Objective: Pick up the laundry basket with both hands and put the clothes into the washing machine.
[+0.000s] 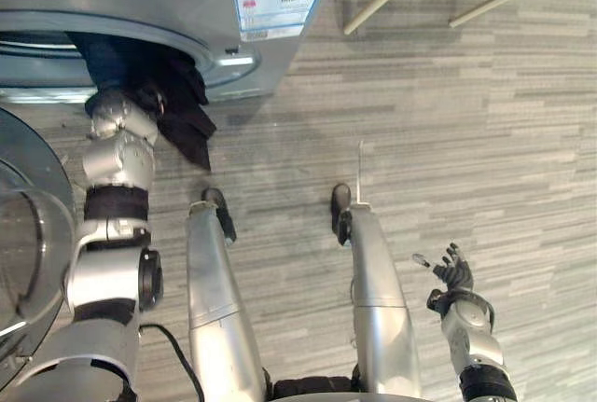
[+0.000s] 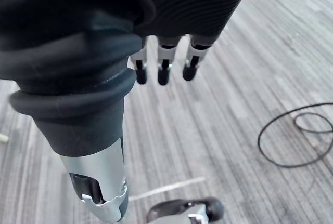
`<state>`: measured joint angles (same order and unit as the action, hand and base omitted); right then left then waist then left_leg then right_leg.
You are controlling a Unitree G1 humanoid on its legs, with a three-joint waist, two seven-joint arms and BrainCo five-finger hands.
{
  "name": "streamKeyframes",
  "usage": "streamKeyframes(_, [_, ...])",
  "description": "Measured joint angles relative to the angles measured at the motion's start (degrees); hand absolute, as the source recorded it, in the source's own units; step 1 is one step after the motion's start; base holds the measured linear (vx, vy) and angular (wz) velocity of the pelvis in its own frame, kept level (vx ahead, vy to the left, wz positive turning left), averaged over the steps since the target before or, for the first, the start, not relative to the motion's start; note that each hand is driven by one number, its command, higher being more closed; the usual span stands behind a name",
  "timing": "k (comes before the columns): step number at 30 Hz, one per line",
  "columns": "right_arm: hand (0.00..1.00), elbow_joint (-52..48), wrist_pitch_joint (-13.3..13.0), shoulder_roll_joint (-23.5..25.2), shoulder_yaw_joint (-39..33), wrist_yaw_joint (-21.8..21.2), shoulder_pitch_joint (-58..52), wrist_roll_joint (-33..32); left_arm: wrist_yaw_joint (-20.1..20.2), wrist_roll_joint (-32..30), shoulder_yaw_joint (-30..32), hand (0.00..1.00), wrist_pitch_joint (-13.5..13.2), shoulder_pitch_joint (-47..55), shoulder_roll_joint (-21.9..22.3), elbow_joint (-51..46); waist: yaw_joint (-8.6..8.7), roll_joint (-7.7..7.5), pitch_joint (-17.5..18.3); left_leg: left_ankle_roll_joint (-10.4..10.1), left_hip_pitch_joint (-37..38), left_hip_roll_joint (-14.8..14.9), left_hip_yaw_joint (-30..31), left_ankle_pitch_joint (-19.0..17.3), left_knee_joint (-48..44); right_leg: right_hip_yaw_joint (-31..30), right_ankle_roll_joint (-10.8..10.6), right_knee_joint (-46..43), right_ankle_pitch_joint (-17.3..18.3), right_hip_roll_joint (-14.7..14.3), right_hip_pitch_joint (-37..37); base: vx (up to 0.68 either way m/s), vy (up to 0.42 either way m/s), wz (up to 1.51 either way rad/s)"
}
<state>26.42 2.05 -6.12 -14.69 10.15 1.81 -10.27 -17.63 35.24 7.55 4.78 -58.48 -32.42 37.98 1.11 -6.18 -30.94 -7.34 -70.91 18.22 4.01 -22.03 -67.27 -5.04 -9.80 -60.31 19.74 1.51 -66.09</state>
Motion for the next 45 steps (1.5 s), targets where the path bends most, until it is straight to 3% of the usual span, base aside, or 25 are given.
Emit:
streamKeyframes(5, [0.00,1.54,-1.80,1.46,0.52,0.97,-2.02,-2.59,-0.70,-2.13,-7.52,1.00,2.73,-11.86,-4.90,3.08,-0.14,-0.12,-0.04,-0.01,-3.10,1.50,-0.26,-0.02,-2.06,-0.60,-0.03,-1.65,-0.23,-1.42,-3.38,-0.05,-0.019,-0.14])
streamKeyframes(10, [0.00,4.98,-2.80,1.38,0.67,1.09,-5.22,-3.82,-5.81,-12.09,-16.64,1.00,3.84,-21.56,-13.93,3.17,-0.32,-0.19,-0.02,0.32,-4.34,3.81,-2.05,-0.31,-3.78,-2.61,-0.10,-2.95,-1.40,-3.45,-6.16,-0.08,-0.024,-0.25])
streamKeyframes(15, [0.00,6.26,-4.33,1.30,0.42,2.02,-9.55,-3.55,-16.99,-21.39,-18.71,1.00,4.01,-23.64,-15.74,2.99,-0.26,-0.57,0.04,0.94,-5.39,3.91,-2.72,-0.63,-5.52,-3.64,-0.48,-4.06,-1.79,-3.53,-7.51,-0.06,0.013,-0.06])
streamKeyframes(17, [0.00,6.48,-5.92,1.25,0.42,2.77,-10.52,-2.77,-23.77,-29.88,-18.73,1.00,5.45,-23.88,-16.47,2.90,-0.17,-1.00,0.18,1.17,-5.39,3.92,-3.27,-0.75,-5.75,-4.27,-0.70,-4.03,-2.07,-3.53,-7.79,-0.06,0.027,-0.06])
streamKeyframes(19, [0.00,6.59,-6.98,1.09,0.42,3.66,-10.59,-2.55,-25.13,-35.46,-19.22,1.00,6.40,-24.15,-17.86,2.36,0.09,-1.50,0.16,1.20,-5.74,3.95,-3.54,-0.74,-5.76,-4.51,-0.76,-3.92,-2.31,-3.51,-8.28,-0.05,0.015,-0.04])
streamKeyframes(22, [0.00,7.74,-9.49,0.77,0.83,3.73,-10.59,-2.63,-24.94,-47.20,-23.11,1.00,8.60,-25.69,-20.98,2.35,0.22,-1.79,0.23,1.26,-6.73,3.80,-3.61,-0.68,-5.79,-4.55,-0.99,-3.84,-2.51,-3.35,-9.13,-0.01,0.004,0.00])
streamKeyframes(23, [0.00,8.20,-10.64,0.60,1.70,3.65,-10.59,-2.72,-24.25,-52.33,-24.65,0.00,9.59,-26.56,-21.90,2.35,0.18,-1.84,0.24,1.35,-7.17,3.75,-3.58,-0.63,-5.79,-4.54,-1.09,-3.81,-2.57,-3.32,-9.45,0.00,0.000,0.00])
streamKeyframes(27, [0.00,8.98,-12.53,0.61,3.68,3.38,-10.58,-4.31,-19.56,-64.28,-28.53,0.00,10.98,-28.09,-22.97,2.76,-0.09,-1.94,0.30,1.38,-7.86,3.68,-3.54,-0.61,-5.83,-4.49,-1.25,-3.55,-2.67,-3.23,-9.88,0.00,0.008,0.00])
streamKeyframes(30, [0.00,9.07,-13.16,0.69,5.61,2.77,-10.55,-6.23,-14.67,-71.99,-29.82,0.00,11.53,-28.13,-22.32,6.64,0.94,-2.07,0.38,1.39,-8.41,3.90,-3.50,-0.62,-5.80,-4.39,-1.34,-2.89,-3.12,-3.44,-10.21,0.00,0.032,-0.09])
streamKeyframes(35, [0.00,9.38,-12.80,1.32,6.99,0.72,-10.56,-7.41,-5.93,-76.61,-26.90,0.00,11.57,-22.28,-20.14,12.29,3.42,-2.38,0.58,1.69,-8.61,5.83,-3.92,-0.85,-5.87,-4.52,-1.39,-1.38,-4.25,-4.88,-10.36,0.00,0.036,-0.21])
streamKeyframes(37, [0.00,9.16,-12.79,1.24,7.81,-0.12,-10.54,-7.18,-3.43,-79.27,-26.60,0.00,10.67,-19.19,-18.03,12.29,3.53,-2.43,0.62,1.67,-8.57,6.21,-3.87,-0.85,-5.87,-4.53,-1.34,-1.53,-4.27,-5.30,-10.48,0.00,0.017,-0.12])
streamKeyframes(39, [0.00,8.23,-12.83,1.24,8.48,-0.52,-10.48,-6.87,-2.51,-81.66,-22.94,0.00,10.81,-17.15,-16.22,12.20,3.41,-2.55,0.69,1.64,-8.53,6.85,-3.88,-0.86,-5.90,-4.50,-1.10,-1.65,-4.42,-5.48,-10.72,0.00,0.019,-0.10])
streamKeyframes(45, [0.00,7.34,-12.78,0.92,8.47,-0.52,-7.98,-4.76,-0.70,-88.35,-22.39,0.00,10.80,-16.21,-16.12,11.81,3.36,-2.60,0.74,1.63,-8.15,6.87,-3.91,-0.84,-6.09,-4.50,-1.08,-2.13,-4.41,-5.45,-10.63,0.00,0.017,0.00])
